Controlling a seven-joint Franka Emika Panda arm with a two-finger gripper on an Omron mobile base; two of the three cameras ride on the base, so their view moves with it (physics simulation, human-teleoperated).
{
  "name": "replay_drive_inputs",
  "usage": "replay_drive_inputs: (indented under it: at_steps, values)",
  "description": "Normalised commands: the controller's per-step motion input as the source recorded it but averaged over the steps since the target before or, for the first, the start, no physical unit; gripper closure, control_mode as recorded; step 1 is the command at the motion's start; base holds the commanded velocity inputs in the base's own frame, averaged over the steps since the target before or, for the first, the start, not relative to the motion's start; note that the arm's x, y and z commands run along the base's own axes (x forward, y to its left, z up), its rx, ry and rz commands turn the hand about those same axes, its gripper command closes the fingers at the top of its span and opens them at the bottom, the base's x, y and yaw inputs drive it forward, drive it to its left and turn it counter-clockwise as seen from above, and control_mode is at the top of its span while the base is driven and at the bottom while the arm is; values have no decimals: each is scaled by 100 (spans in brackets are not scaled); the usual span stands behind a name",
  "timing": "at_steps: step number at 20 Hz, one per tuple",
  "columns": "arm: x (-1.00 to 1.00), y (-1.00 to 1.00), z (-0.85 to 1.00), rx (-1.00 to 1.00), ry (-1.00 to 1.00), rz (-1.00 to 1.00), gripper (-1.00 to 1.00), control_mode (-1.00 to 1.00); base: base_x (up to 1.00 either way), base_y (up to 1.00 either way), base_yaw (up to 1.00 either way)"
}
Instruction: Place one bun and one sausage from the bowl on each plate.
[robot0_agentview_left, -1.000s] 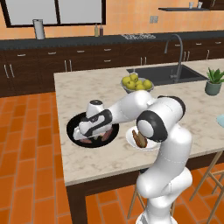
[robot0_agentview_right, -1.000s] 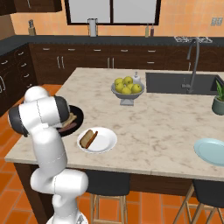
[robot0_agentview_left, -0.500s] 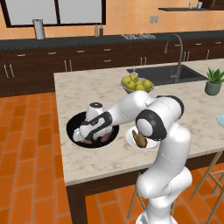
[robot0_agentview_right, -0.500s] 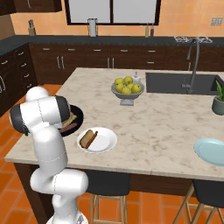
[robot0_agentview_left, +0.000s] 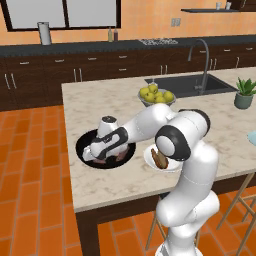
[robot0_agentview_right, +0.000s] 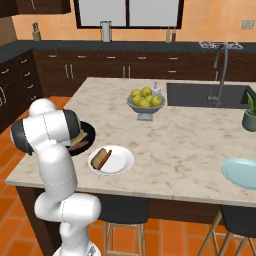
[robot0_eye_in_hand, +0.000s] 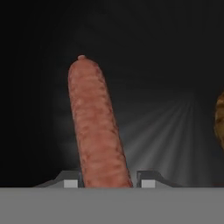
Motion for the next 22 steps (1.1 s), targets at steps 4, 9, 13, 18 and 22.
replay_drive_inputs:
  at_steps: [4, 9, 13, 18, 22]
  values:
    - [0, 9, -36, -1, -2, 0, 100, -100, 0, 0, 0]
    - [0, 1, -58, 0, -2, -1, 100, -100, 0, 0, 0]
    - [-17, -45, 92, 0, -11, -8, 100, -100, 0, 0, 0]
    - [-47, -88, 54, 0, -11, -21, 100, -100, 0, 0, 0]
    - [-42, -100, 28, 1, -2, -27, 100, -100, 0, 0, 0]
